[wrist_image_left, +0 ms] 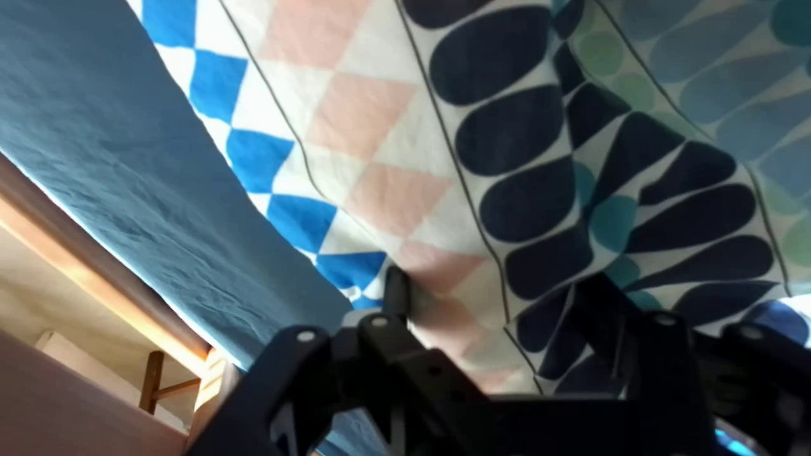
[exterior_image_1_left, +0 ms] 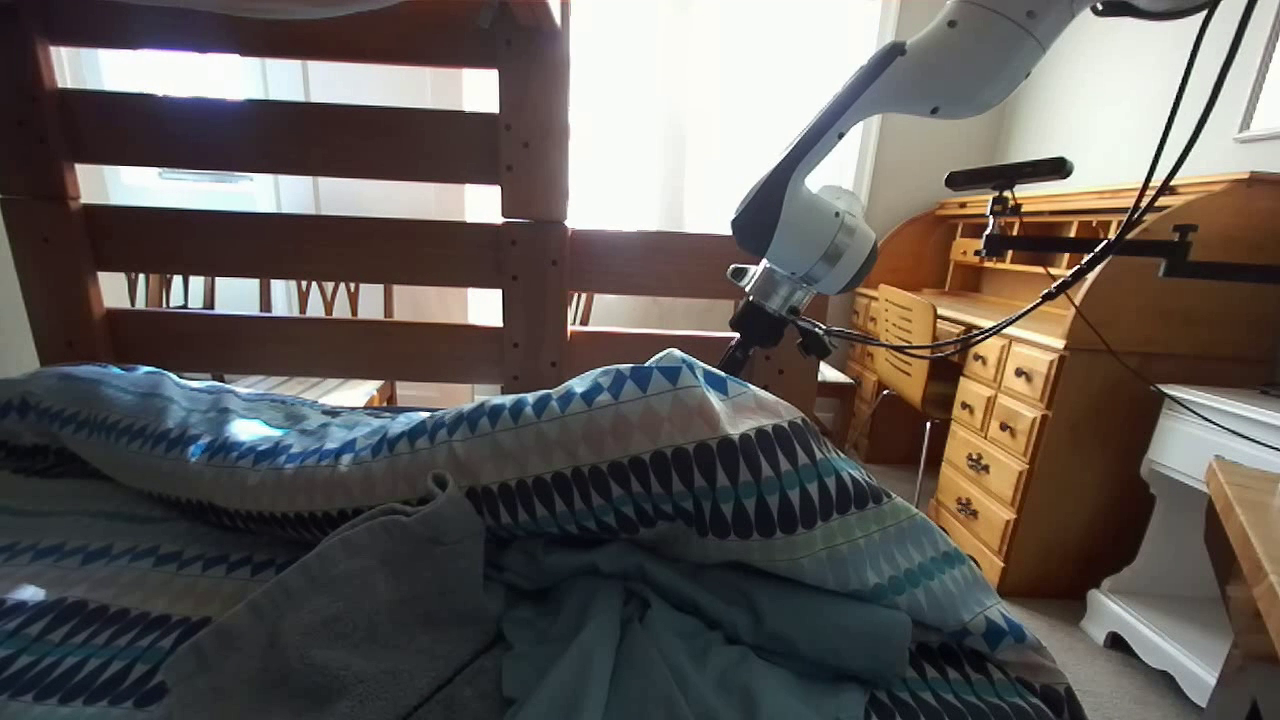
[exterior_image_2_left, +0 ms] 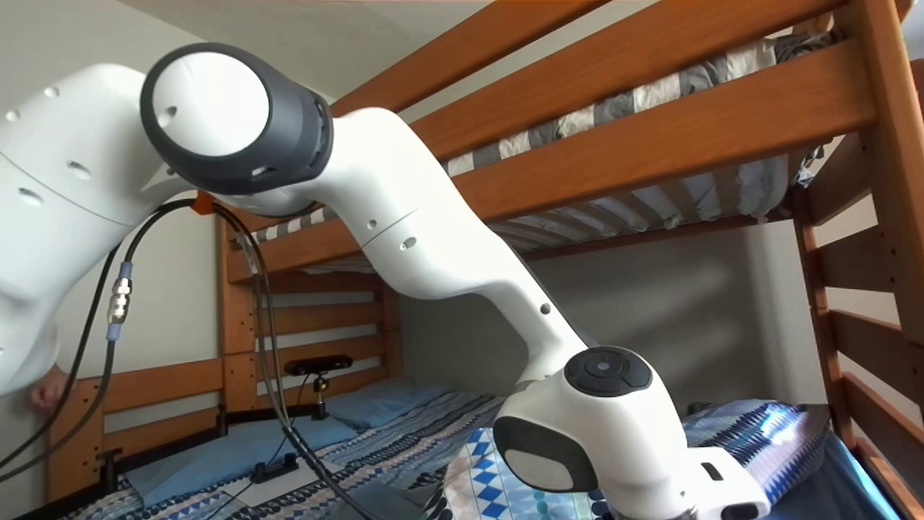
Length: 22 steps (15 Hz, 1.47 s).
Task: Move the right end of the blanket to the left
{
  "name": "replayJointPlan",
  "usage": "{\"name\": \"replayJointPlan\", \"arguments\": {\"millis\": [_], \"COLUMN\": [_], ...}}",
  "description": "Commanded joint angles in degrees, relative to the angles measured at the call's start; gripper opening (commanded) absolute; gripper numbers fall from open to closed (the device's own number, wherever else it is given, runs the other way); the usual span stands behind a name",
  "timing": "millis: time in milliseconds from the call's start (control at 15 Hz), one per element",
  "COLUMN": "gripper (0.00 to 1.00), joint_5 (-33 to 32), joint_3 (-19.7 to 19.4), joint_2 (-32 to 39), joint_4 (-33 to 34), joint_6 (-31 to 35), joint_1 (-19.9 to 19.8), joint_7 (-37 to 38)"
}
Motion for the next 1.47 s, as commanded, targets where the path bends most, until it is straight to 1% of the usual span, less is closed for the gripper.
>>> {"name": "replayJointPlan", "arguments": {"millis": [0,67,133,200,333,400,600,867,933,1000,1067,1200,1400], "gripper": [0.38,0.30,0.24,0.17,0.03,0.00,0.00,0.00,0.00,0.26,0.27,0.40,0.60], "joint_5": [4.62,6.36,8.65,9.88,10.91,10.76,8.96,7.91,6.29,2.90,2.48,0.94,0.52], "joint_3": [3.79,5.13,7.62,8.68,11.84,13.07,16.62,19.33,21.35,23.68,22.73,21.69,19.53], "joint_2": [1.43,1.44,1.73,1.82,1.80,1.63,0.21,0.89,1.98,3.04,1.46,0.46,-0.49], "joint_4": [1.21,1.04,1.32,1.21,0.67,0.17,-2.78,-3.67,-2.61,-1.85,-3.67,-4.74,-5.41], "joint_6": [8.41,11.79,15.89,18.99,23.62,25.18,26.85,29.53,33.32,36.94,35.06,34.60,28.26], "joint_1": [-0.84,-0.85,-1.60,-1.37,-2.02,-2.27,-4.06,-6.02,-7.31,-9.19,-9.44,-10.48,-12.65], "joint_7": [-0.75,-0.41,-0.59,0.20,0.38,0.58,0.41,0.66,1.17,1.52,0.94,-0.98,-4.32]}}
